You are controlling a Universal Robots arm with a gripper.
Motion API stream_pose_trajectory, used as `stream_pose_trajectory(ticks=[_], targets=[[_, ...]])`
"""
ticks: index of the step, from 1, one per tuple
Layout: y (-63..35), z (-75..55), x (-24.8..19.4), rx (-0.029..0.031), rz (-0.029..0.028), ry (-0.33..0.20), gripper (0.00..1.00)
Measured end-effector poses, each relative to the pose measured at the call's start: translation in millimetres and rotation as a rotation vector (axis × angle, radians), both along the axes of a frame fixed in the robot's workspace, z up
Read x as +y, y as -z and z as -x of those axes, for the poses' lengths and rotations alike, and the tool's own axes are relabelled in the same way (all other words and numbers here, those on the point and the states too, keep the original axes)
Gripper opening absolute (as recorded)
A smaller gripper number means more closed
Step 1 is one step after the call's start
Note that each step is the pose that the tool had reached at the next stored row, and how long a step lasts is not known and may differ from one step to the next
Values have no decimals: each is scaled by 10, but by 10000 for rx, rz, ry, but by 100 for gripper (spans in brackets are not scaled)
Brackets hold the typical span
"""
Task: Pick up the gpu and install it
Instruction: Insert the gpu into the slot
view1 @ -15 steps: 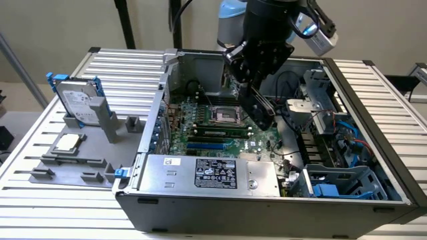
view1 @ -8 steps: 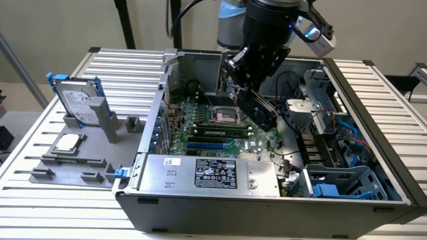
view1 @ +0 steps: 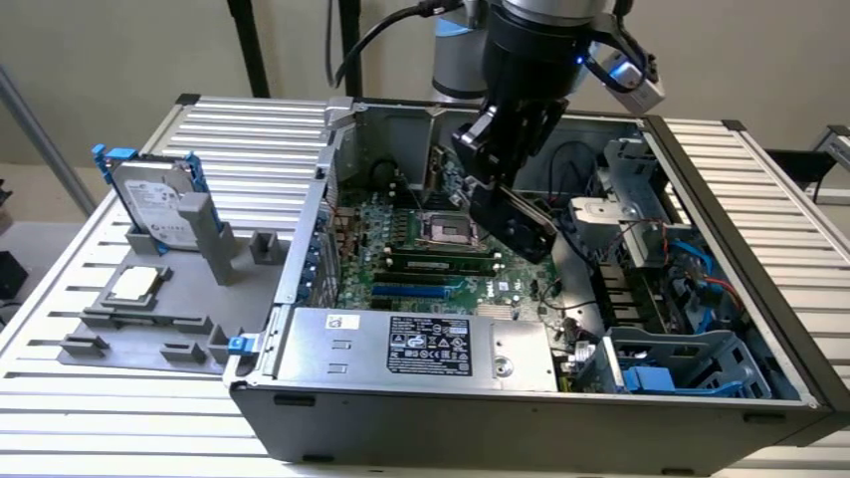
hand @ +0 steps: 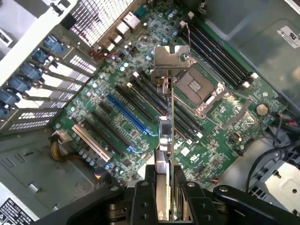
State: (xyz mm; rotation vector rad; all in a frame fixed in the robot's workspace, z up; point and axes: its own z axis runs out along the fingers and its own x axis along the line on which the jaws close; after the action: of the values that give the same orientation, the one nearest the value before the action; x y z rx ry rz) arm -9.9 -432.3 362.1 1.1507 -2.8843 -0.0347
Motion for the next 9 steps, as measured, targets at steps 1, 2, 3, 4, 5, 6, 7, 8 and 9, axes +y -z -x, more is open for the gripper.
stream_pose_trajectory(ticks=[1, 2, 3, 4, 5, 6, 7, 8, 9], targets=[[9, 0, 0, 0, 1, -181, 27], [18, 0, 0, -1, 0, -360, 27], [27, 0, 0, -2, -1, -539, 27], [35, 0, 0, -2, 0, -726, 27], [44, 0, 0, -2, 1, -905, 27], [52, 0, 0, -2, 1, -1085, 27], [61, 0, 0, -3, 0, -1264, 27], [69, 0, 0, -3, 1, -1456, 27], [77, 0, 0, -4, 0, -1630, 27]])
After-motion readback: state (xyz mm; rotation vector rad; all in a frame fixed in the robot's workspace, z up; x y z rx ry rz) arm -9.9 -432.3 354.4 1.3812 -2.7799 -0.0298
